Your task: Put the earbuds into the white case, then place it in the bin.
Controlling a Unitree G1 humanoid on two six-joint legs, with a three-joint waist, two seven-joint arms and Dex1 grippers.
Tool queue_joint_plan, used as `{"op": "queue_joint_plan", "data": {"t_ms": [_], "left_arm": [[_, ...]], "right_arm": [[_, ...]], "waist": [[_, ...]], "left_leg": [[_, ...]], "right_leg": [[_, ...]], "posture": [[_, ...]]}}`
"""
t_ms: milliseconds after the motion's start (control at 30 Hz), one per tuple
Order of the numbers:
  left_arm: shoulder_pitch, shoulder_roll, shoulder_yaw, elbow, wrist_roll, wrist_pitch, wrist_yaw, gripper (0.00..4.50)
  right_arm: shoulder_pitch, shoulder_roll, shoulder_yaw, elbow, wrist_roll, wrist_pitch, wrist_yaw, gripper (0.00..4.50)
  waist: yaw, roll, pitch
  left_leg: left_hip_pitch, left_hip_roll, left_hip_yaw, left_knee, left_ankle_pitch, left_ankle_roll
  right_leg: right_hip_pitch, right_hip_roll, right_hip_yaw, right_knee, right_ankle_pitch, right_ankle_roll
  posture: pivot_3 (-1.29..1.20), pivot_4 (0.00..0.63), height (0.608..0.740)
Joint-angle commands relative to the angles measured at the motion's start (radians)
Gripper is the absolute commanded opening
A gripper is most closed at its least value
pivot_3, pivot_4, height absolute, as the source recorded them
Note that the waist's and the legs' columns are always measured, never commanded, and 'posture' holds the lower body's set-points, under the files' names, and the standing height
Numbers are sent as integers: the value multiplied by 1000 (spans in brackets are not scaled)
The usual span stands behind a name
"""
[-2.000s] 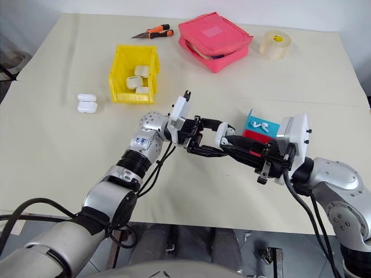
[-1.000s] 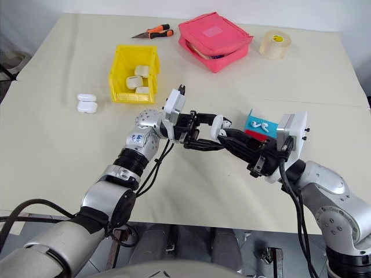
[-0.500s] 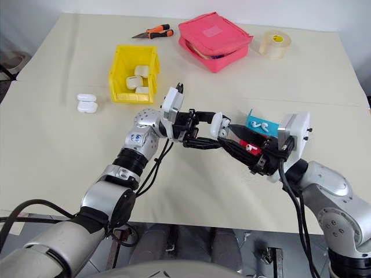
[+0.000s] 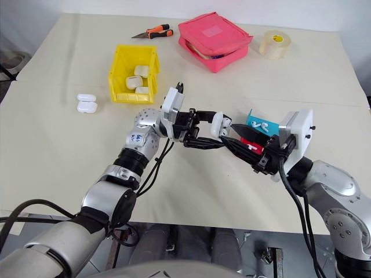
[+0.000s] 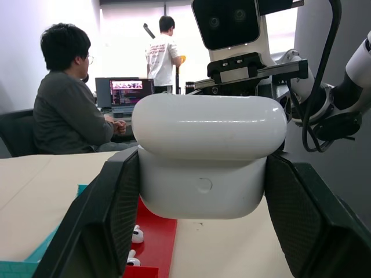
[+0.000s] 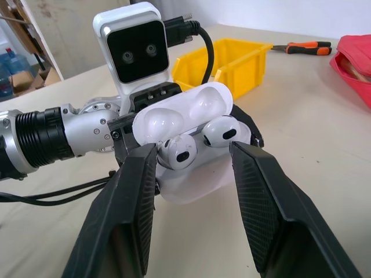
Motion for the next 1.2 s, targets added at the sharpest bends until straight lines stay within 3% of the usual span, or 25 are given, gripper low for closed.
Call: {"op": "queue_joint_plan", "data": {"t_ms": [33, 467, 567, 700, 733, 1100, 1200], "left_arm": [[-57, 9, -17, 16, 20, -26, -91, 2799], [-187, 58, -116, 165, 205, -100, -35, 2799], [-218, 67, -147, 198, 260, -127, -21, 2799], [-260, 69, -166, 247, 324, -173, 21, 2799], [-271, 66, -163, 258, 333, -176, 32, 2799], [-327, 54, -146, 306, 383, -188, 74, 2799], [-332, 50, -129, 305, 372, -189, 78, 2799]], "right_arm": [[-1, -31, -72, -44, 27, 7, -28, 2076], [-89, -101, -82, -85, 73, 84, -164, 2076], [-139, -107, -74, -94, 105, 111, -221, 1438], [-201, -150, 4, -92, 82, 187, -275, 162], [-221, -169, 27, -88, 87, 219, -287, 69], [-488, -187, 223, 1, 95, 425, -343, 69], [-485, -202, 245, 35, 58, 449, -322, 69]], "waist": [[1, 0, 0], [-1, 0, 0], [-1, 0, 0], [0, 0, 0], [0, 0, 0], [-1, 0, 0], [0, 0, 0]], "left_leg": [[0, 0, 0, 0, 0, 0], [0, -1, 1, 0, 0, 0], [0, 0, 1, -1, 0, 0], [0, 0, 1, 0, 0, 0], [0, 0, 1, 0, 0, 0], [-1, 1, 0, 0, 0, 0], [-1, 1, 0, 0, 0, 0]], "right_leg": [[0, 0, 0, 0, 0, 0], [0, 0, 0, 0, 0, 0], [0, 0, 0, 0, 0, 0], [0, 0, 0, 0, 0, 0], [0, 0, 0, 0, 0, 0], [-1, 0, 0, 0, 0, 0], [-1, -1, 0, 0, 0, 0]], "posture": [[0, 150, 740], [0, 150, 740], [0, 150, 740], [0, 150, 740], [0, 150, 740], [0, 150, 740], [0, 150, 740]]}}
